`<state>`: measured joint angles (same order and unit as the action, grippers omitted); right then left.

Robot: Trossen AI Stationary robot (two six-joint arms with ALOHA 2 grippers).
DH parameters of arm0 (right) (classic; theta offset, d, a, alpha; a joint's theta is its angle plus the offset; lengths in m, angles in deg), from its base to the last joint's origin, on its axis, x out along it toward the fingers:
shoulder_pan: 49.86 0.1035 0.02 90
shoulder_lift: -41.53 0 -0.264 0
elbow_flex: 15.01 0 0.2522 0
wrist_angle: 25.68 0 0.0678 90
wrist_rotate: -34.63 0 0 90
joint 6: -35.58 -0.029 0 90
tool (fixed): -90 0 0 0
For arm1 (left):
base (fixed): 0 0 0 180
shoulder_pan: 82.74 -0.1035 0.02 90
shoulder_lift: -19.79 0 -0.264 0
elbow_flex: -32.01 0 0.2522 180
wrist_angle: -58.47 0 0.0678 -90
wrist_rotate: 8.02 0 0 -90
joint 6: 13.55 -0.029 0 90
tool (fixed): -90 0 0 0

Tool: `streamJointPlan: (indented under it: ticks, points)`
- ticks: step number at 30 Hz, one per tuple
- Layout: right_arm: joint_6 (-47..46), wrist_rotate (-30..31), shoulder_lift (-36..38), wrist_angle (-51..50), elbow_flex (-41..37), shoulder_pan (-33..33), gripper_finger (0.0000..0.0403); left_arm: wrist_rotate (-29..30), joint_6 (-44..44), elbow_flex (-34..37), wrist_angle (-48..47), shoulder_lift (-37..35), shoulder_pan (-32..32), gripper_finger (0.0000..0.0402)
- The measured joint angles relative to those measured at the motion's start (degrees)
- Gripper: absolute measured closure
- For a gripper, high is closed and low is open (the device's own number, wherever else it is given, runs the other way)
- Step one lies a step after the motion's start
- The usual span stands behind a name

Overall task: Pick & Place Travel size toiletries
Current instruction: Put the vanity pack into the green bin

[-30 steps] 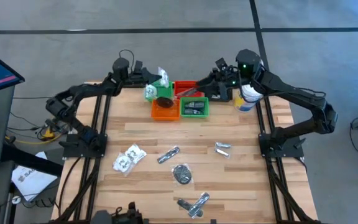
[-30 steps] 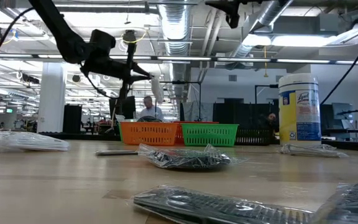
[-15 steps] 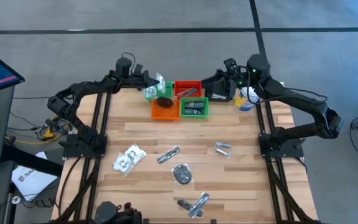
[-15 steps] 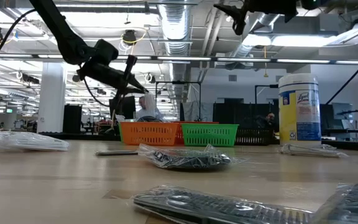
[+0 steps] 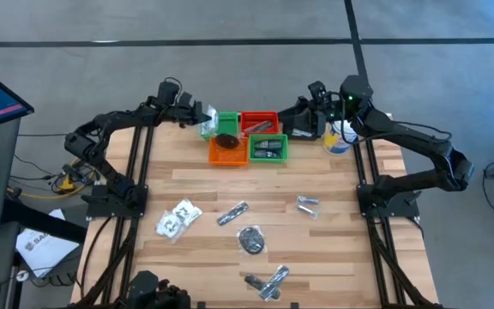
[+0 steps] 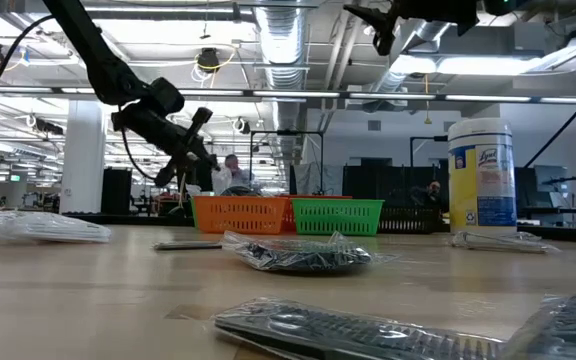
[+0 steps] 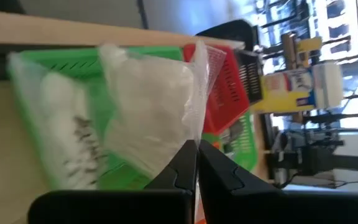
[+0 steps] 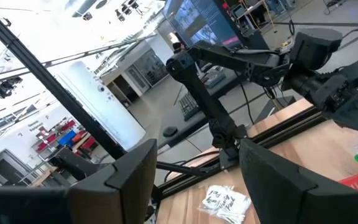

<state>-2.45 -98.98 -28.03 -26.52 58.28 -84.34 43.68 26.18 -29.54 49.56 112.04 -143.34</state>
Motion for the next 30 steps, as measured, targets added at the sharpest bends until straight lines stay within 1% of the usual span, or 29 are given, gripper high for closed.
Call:
streamJointPlan:
  ticks: [6,13,17,22,30]
  points:
    - [0.0,0.0,0.0,0.0,0.0,0.0,0.0182,1.2,-2.7,0.0,-3.7,0.0,-0.1,0.0401]
    - [-0.2,0.0,0.0,0.0,0.0,0.0,0.0182,3.2,-2.2,0.0,-7.6,0.0,-0.1,0.0401]
    - [-0.2,0.0,0.0,0.0,0.0,0.0,0.0182,0.3,-1.1,0.0,-7.9,0.0,-0.1,0.0401]
    - [-0.2,0.1,0.0,0.0,0.0,0.0,0.0182,-0.9,2.7,-1.2,-8.0,0.0,-0.1,0.0401]
    - [-0.1,0.4,-0.1,0.0,0.0,0.0,0.0182,2.4,3.9,-3.5,-11.3,0.0,-0.5,0.0401]
